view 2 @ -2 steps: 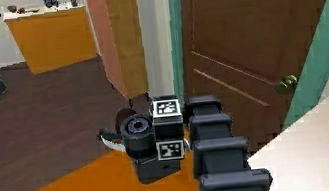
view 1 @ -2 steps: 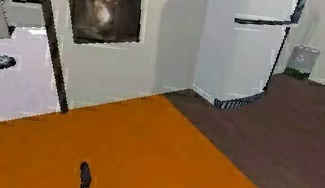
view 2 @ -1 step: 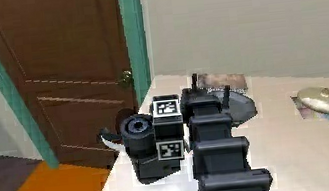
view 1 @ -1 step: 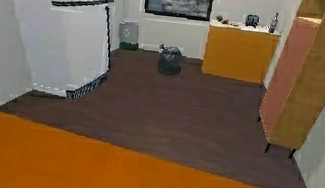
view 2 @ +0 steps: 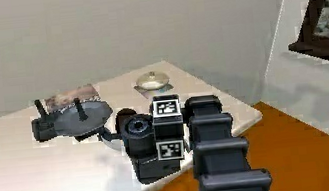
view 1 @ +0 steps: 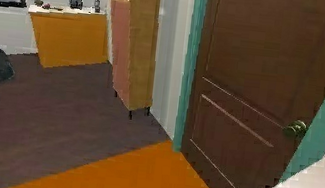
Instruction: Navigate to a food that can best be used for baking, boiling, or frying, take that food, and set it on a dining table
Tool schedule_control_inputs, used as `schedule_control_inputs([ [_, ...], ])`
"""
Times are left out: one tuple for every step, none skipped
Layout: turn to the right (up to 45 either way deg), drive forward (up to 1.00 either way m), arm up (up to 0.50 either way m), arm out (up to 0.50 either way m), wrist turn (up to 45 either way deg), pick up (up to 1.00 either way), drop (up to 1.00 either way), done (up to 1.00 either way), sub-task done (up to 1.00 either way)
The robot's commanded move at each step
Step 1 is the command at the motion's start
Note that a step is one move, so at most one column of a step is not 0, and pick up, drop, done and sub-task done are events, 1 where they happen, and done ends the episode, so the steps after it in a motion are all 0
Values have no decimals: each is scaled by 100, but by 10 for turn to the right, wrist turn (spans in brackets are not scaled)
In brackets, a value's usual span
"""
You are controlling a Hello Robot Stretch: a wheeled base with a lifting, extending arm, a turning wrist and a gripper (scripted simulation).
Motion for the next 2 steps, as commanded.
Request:
schedule_control_inputs([
  [420, 0, 0, 0, 0, 0, 0, 0, 0],
  [-450, 0, 0, 0, 0, 0, 0, 0, 0],
])
